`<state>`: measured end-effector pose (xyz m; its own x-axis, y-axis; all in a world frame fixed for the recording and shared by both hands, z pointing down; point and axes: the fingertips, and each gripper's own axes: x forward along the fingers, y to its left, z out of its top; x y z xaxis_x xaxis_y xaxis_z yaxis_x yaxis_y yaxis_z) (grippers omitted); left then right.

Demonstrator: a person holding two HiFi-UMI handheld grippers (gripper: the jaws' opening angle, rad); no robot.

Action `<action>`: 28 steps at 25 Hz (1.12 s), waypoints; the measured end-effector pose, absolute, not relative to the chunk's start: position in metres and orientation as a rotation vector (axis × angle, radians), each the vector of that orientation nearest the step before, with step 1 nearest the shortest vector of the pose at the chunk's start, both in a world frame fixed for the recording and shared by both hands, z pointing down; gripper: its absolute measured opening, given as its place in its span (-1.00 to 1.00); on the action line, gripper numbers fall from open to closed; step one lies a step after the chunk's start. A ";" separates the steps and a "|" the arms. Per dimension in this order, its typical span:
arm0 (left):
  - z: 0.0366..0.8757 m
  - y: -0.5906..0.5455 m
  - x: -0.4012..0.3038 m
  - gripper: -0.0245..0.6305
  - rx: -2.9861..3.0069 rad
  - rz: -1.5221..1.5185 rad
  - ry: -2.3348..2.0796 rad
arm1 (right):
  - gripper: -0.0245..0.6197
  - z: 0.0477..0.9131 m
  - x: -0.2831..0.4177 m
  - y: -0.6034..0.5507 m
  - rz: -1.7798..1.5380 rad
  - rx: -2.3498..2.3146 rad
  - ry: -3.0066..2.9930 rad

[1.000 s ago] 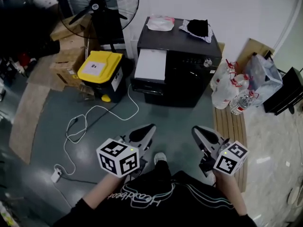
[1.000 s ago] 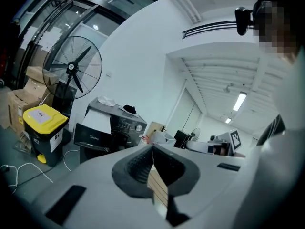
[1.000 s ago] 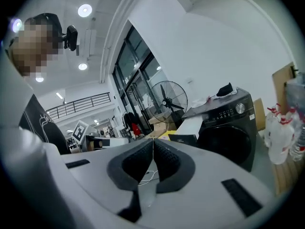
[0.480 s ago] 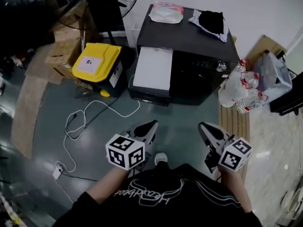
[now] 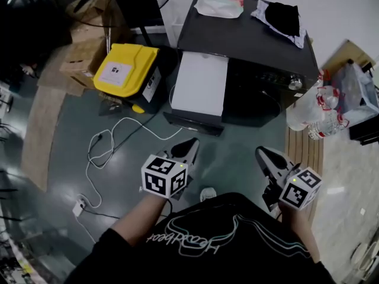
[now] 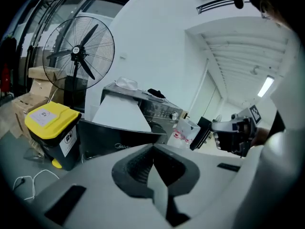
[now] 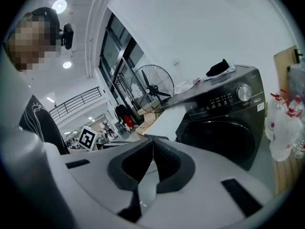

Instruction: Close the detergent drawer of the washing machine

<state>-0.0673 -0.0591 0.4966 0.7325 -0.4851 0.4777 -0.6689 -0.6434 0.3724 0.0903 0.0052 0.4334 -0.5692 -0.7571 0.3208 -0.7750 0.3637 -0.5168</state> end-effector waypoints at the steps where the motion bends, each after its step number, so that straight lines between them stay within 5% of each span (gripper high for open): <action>1: 0.501 -0.064 -0.068 -0.85 2.400 0.470 -0.892 | -0.84 0.437 0.089 0.004 1.001 1.439 -2.571; 28: 0.542 -0.121 -0.080 -0.85 2.332 0.588 -1.121 | -0.84 0.459 0.082 -0.059 1.073 1.213 -2.593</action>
